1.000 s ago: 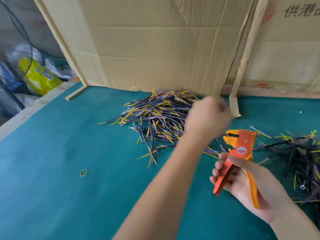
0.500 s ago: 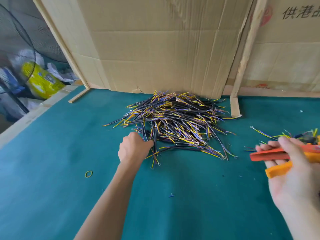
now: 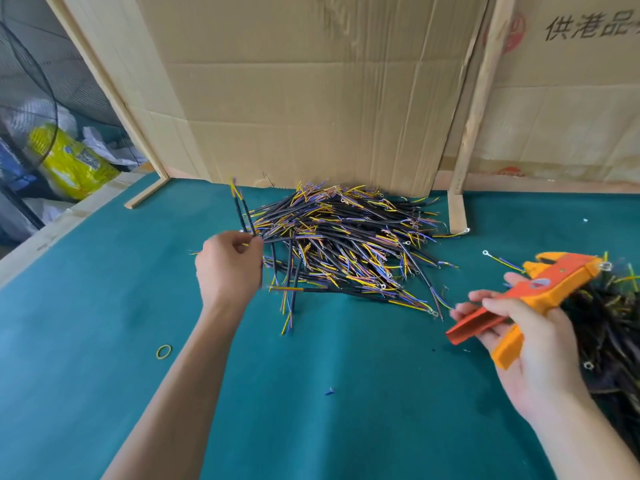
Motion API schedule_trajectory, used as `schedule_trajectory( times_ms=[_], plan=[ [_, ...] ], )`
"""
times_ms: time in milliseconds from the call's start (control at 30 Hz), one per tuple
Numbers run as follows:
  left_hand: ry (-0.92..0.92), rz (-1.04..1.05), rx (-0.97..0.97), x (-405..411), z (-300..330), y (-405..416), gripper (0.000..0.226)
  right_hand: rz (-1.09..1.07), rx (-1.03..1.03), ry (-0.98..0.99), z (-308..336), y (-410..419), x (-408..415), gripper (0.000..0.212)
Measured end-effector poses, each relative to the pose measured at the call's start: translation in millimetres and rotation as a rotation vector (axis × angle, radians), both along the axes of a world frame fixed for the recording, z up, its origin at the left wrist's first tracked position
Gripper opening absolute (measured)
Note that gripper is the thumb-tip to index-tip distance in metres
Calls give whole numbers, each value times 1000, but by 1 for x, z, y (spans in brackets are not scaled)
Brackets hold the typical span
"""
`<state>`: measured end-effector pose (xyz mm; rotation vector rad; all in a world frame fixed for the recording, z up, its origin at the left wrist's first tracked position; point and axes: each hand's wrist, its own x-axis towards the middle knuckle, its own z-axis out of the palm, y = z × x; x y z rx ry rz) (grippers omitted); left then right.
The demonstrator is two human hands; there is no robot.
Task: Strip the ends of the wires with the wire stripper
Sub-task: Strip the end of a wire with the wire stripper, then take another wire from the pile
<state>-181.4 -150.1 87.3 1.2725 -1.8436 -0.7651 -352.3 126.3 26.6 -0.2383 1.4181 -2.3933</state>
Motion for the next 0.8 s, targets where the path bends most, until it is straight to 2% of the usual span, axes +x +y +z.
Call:
schedule_trajectory(
  times_ms=[100,233,433,467,533,633,733,800],
  plan=[
    [-67,-114,-48,-15,12,6,19,72,9,-39,2,-1,7,49],
    [-26,-331,-35,-28,21,34,19,196,-31,-100,6,2,9,46],
    [178,-740,240,-50,-2,116,14,422,-144,-212,9,8,6,60],
    [161,-765,242,-55,-7,126,14,446,-162,-210,10,8,5,63],
    [12,-819,168,-59,-17,140,11,477,-196,-203,12,10,4,70],
    [-194,-902,92,-53,-32,146,21,468,-261,-221,15,11,3,63],
    [-237,-863,79,-40,-44,136,34,423,-318,-256,15,11,2,61],
    [-208,-805,94,-29,-51,128,35,410,-346,-284,16,11,3,62]
  ],
)
